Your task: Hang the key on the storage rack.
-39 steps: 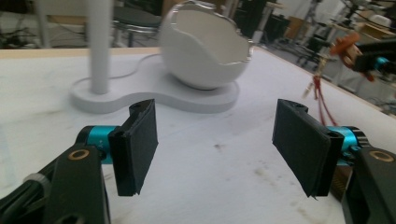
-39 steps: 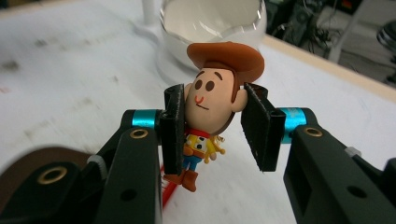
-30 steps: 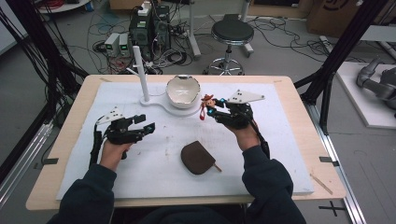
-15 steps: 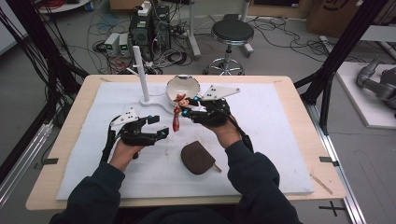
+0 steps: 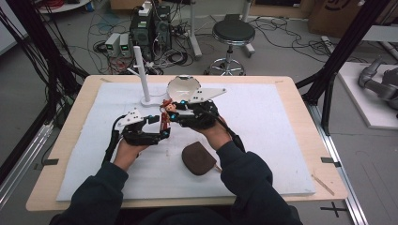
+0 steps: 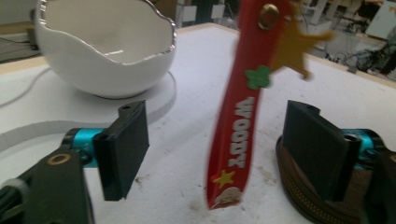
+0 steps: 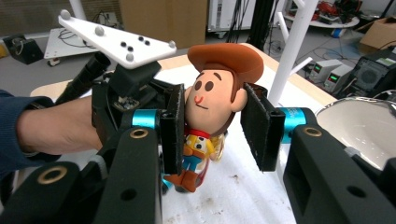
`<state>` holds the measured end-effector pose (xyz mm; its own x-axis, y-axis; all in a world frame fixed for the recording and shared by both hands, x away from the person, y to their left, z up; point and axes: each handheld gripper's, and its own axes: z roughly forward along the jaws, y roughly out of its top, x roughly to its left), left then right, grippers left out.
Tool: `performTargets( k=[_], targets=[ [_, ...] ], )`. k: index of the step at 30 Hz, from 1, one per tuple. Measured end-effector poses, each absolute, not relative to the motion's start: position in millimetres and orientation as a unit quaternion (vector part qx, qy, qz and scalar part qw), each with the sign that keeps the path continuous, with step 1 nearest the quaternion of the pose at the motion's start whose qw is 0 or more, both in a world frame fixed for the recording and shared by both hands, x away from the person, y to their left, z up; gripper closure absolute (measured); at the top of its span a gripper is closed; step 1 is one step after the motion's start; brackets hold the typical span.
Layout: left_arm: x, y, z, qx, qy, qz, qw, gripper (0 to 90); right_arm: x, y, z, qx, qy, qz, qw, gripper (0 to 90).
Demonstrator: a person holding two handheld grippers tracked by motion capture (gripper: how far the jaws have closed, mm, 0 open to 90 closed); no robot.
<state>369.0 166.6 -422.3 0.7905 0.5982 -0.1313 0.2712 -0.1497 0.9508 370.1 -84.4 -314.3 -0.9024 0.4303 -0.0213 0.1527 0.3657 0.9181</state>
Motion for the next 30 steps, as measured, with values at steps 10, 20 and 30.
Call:
performTargets(
  k=[10,20,30],
  targets=[
    [363,168,-418,0.768,0.269,0.153,0.560,86.4,375,-97,-316,0.197,0.811,0.535,0.130,62.5],
    [365,176,-404,0.752,0.297,0.118,0.576,86.6,383,-123,-335,0.231,0.809,0.525,0.130,64.1],
    [384,193,-382,0.735,0.358,0.110,0.565,86.6,392,-181,-353,0.304,0.782,0.524,0.147,51.8]
  ],
)
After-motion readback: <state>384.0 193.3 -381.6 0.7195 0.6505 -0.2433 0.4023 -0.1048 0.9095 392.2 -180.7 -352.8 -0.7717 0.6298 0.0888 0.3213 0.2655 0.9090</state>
